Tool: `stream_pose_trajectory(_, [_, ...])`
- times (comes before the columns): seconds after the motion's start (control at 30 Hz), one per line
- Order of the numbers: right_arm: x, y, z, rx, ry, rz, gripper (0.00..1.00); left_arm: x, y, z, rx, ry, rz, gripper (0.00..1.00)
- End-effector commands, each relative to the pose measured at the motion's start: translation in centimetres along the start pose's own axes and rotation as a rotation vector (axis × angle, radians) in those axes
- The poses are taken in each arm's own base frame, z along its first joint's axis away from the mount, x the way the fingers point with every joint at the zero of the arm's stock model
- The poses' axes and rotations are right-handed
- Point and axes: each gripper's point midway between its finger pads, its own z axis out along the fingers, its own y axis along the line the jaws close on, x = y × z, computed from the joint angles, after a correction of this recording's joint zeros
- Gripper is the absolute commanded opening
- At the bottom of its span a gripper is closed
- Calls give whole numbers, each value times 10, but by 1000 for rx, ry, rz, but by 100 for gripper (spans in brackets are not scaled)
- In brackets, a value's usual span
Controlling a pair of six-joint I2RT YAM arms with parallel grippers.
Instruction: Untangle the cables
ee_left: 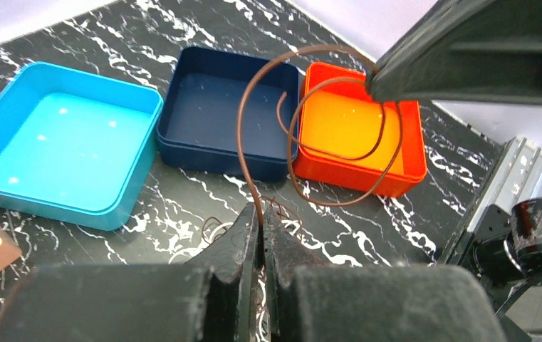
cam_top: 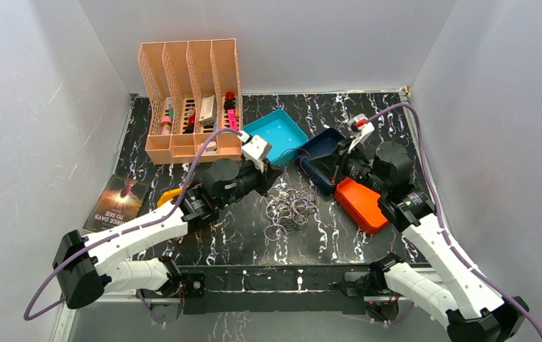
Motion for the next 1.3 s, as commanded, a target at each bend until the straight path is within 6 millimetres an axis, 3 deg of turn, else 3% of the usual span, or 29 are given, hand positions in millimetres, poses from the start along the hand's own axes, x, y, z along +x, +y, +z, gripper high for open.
stream_pose_trajectory(0.0, [-12, -2, -2, 28, -61, -6, 8, -34, 8, -21, -57, -43, 21, 0])
stream_pose_trajectory(0.23, [-11, -7, -4, 60, -66, -8, 48, -49, 16, -26, -107, -36, 53, 0])
stream_pose_trajectory(0.4, [-5, -15, -7, 87, -64, -23, 60, -88, 15, -29, -118, -69, 100, 0])
stream_pose_trajectory(0.63, [15, -10, 2, -36, -138, -117, 79, -131, 7, -31, -104, -85, 148, 0])
stream_pose_trajectory(0.87, [21, -6, 22, -174, -243, -273, 83, -157, -1, -34, -82, -105, 171, 0])
stream_pose_trajectory(1.27, [68, -20, 77, -299, -46, -288, 79, -206, -9, -41, -70, -151, 234, 0])
